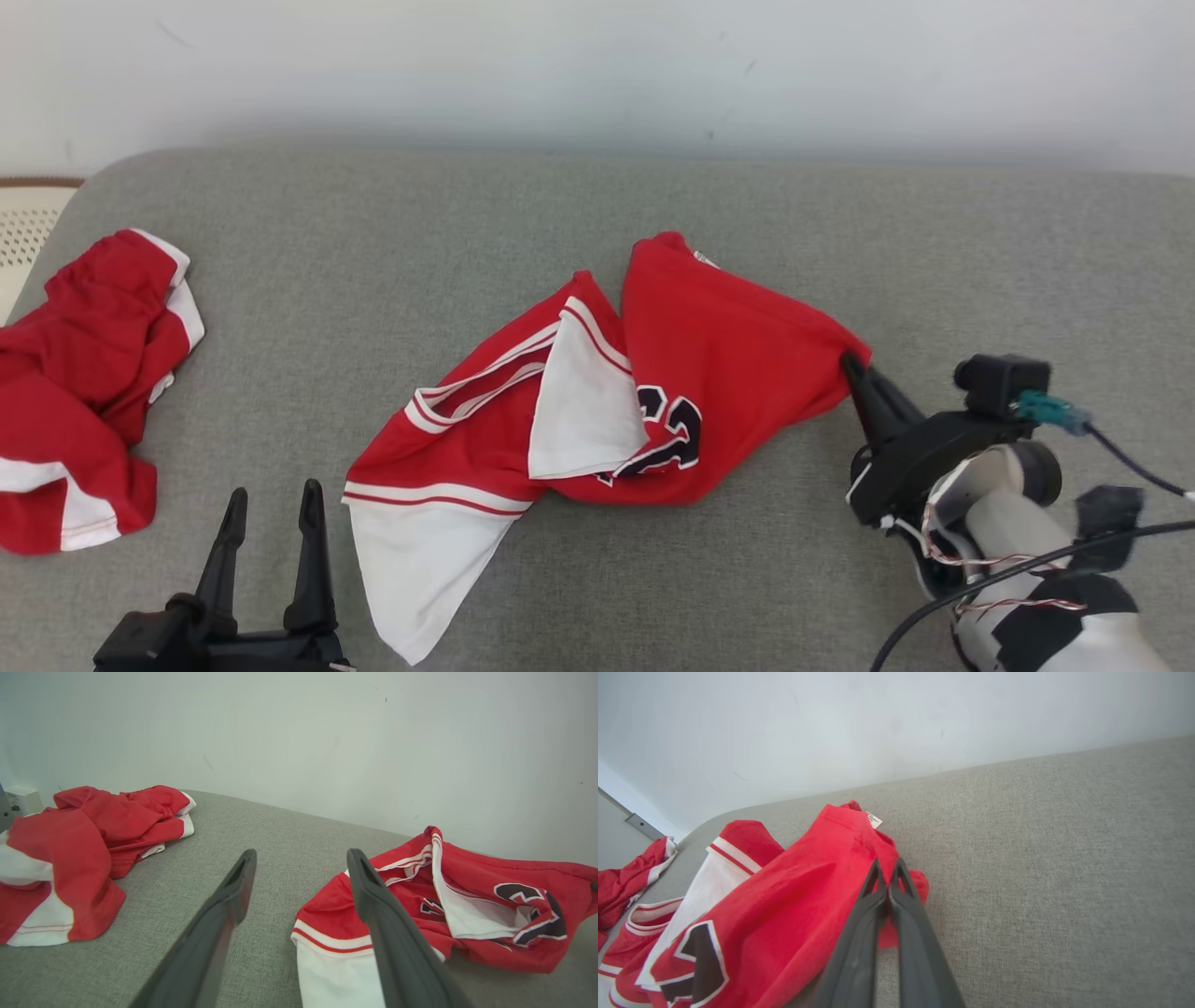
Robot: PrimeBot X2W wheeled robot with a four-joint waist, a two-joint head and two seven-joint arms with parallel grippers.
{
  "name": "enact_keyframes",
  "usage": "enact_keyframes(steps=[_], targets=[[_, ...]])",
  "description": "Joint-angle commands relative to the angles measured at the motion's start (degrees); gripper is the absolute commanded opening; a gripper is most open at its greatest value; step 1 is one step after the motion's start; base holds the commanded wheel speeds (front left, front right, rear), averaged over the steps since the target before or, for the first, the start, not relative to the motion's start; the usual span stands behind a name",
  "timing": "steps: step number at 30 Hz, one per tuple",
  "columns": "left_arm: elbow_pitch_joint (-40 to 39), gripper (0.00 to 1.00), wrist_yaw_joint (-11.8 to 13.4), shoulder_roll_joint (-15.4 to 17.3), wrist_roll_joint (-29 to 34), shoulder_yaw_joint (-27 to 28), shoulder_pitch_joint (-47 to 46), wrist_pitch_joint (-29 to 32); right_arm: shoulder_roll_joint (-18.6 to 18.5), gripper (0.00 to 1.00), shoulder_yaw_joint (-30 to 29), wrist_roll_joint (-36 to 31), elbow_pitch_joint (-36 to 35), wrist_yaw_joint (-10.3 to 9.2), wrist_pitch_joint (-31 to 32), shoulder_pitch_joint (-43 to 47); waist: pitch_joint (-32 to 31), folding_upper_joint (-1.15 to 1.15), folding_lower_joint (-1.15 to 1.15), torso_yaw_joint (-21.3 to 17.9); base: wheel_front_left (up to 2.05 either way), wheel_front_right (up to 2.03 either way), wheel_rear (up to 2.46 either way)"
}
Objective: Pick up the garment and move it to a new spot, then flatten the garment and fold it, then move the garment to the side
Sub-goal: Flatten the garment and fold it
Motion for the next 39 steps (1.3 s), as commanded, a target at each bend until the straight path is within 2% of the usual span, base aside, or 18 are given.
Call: enact_keyframes(steps=[1,7,10,20,32,39], targets=[[0.05,1.00,0.13,0.02,0.38,0.15,1.13,-0.22,-0.85,0.00,-0.61,0.05,-1.57,0.00,0.16,0.70,-0.72,0.00,0.00,-0.60,0.00,0.00,0.00],[-0.09,1.00,0.56,0.01,0.27,0.23,1.90,-0.22,-2.56,0.00,-7.00,-0.40,-16.70,0.00,6.30,4.84,-1.66,0.00,0.00,-1.49,0.00,0.00,0.00],[-0.21,1.00,0.51,0.02,0.26,0.29,2.03,-0.22,-2.27,0.00,-10.03,-0.48,-23.82,0.00,10.67,7.63,-1.62,0.00,0.00,-1.52,0.00,0.00,0.00],[-0.11,1.00,0.30,0.02,0.05,0.54,1.59,-0.22,1.74,0.00,-18.15,0.01,-42.62,0.00,23.98,15.02,-0.90,0.00,0.00,-0.88,0.00,0.00,0.00],[0.01,1.00,0.33,0.01,-0.14,1.04,0.89,-0.22,6.36,0.00,-24.05,-2.60,-54.23,0.00,31.78,18.03,-0.33,0.00,0.00,-0.35,0.00,0.00,0.00],[0.12,1.00,0.31,0.02,-0.11,0.89,0.20,-0.22,8.04,0.00,-25.64,-4.17,-52.32,0.00,33.47,18.70,0.65,0.00,0.00,-0.10,0.00,0.00,0.00]])
